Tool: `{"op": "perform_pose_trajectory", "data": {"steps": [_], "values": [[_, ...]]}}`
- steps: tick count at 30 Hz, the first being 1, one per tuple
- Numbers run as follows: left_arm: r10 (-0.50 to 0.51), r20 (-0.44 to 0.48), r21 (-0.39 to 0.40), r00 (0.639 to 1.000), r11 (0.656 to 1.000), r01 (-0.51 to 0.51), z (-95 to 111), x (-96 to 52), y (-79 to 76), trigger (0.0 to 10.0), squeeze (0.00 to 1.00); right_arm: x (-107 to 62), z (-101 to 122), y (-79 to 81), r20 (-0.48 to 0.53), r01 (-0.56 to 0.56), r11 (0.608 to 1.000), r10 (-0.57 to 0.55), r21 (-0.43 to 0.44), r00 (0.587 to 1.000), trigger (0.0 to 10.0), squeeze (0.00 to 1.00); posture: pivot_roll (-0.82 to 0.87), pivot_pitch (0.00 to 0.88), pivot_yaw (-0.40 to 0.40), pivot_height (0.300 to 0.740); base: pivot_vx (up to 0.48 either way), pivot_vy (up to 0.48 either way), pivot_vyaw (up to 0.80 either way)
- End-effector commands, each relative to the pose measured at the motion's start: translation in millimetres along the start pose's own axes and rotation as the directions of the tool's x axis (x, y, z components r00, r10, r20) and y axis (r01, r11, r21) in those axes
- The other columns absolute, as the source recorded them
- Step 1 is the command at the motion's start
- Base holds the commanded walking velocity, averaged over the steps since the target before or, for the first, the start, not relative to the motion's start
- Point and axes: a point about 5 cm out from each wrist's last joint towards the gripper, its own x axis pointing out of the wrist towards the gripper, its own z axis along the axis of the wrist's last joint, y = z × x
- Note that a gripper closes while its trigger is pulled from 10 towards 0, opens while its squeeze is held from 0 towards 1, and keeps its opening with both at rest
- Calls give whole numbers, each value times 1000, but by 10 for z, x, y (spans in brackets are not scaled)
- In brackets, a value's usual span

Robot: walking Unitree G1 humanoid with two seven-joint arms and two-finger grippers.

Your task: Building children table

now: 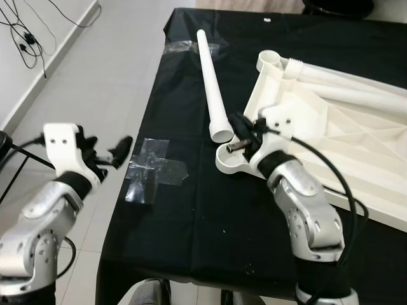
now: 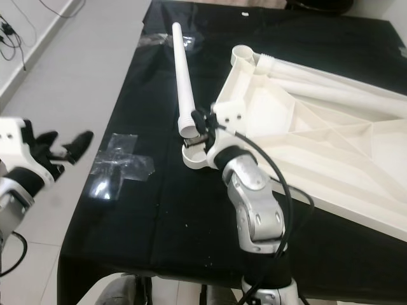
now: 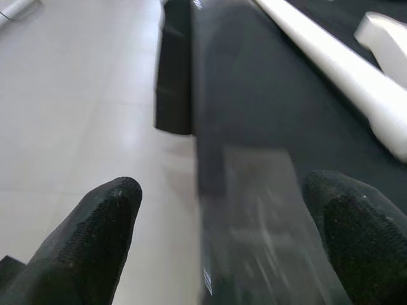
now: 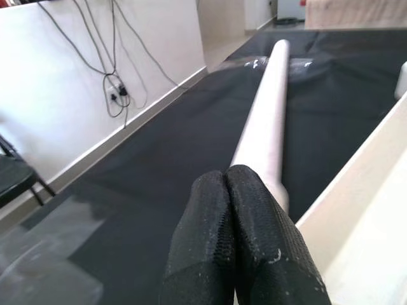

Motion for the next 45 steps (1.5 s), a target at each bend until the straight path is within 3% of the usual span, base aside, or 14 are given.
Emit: {"op": "perform_pose_trajectory", "data": {"steps": [1,4,5,7,16,22,29,45], "values": [[-18,-32,74,999,997,21,-137,-74,-119,10000,0,-52,-37,45,10,3,1000,-3,22,1000,10000,0,78,162,-17,740,0,0,0],[-24,-43,141,999,990,30,-256,-110,-196,10000,0,-82,-110,22,-1,36,999,-36,34,999,10000,0,71,138,-21,740,0,0,0],[-2,-42,204,999,979,10,-318,-125,-229,10000,0,-117,-168,-9,-13,63,998,-63,30,998,10000,0,68,121,-22,740,0,0,0],[1,-48,223,999,975,10,-380,-140,-266,10000,0,-162,-232,-52,-28,97,995,-96,31,995,10000,0,70,107,-25,740,0,0,0],[14,-43,213,999,977,-5,-550,-97,-346,10000,0,-324,-499,-313,-102,297,955,-294,20,950,10000,0,59,19,-28,740,0,0,0],[37,-23,206,999,978,-31,-594,-80,-318,10000,0,-297,-545,-314,-108,268,963,-265,10,958,10000,0,62,0,-27,740,0,238,0],[44,-6,220,999,975,-42,-610,-63,-315,10000,0,-273,-551,-306,-88,246,969,-245,4,965,10000,0,66,0,-29,740,0,477,-800],[23,15,200,1000,979,-25,-607,15,-352,10000,0,-253,-560,-319,-79,270,963,-269,-9,960,10000,0,56,0,-14,740,0,480,0]]}}
